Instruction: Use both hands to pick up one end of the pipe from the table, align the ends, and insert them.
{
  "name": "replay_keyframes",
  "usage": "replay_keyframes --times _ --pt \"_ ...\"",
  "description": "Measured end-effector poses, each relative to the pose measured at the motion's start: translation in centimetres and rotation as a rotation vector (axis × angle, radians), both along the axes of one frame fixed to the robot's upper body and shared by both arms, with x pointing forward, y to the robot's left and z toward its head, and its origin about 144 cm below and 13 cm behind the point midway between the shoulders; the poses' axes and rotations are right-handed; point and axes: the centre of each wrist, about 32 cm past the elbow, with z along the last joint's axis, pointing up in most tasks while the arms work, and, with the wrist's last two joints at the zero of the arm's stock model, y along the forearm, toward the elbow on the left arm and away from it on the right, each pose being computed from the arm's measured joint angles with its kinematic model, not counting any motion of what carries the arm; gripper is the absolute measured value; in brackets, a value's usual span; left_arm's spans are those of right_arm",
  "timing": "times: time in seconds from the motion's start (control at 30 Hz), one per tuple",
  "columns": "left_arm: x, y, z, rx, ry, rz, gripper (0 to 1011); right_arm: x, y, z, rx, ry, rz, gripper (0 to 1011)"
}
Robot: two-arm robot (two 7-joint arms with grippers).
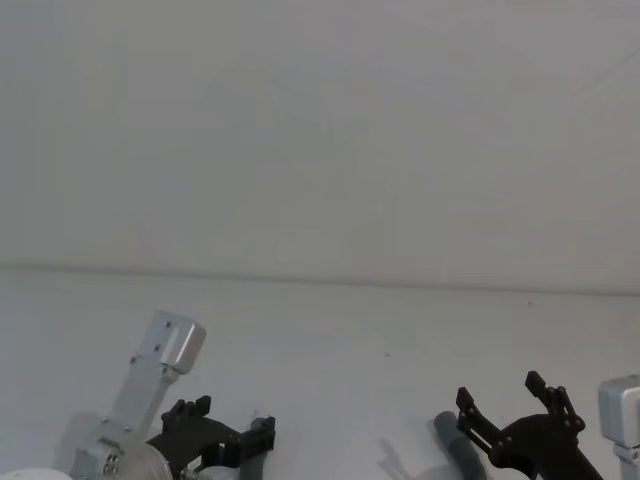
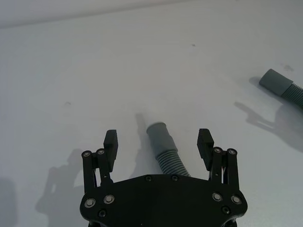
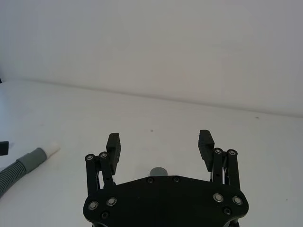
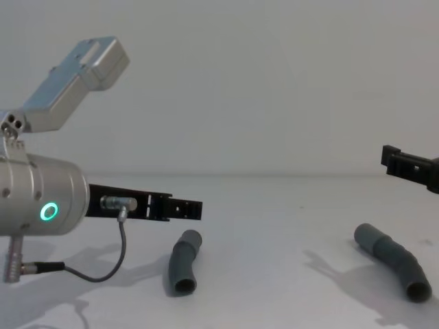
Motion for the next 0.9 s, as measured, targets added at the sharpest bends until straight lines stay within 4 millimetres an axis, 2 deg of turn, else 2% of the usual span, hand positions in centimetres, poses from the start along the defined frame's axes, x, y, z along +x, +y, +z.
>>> replay_keyframes --times 0.9 --pt "1.0 -1.3 -0.3 0.055 0.072 -0.052 1002 0.0 0.0 0.0 0.0 0.0 0.0 1000"
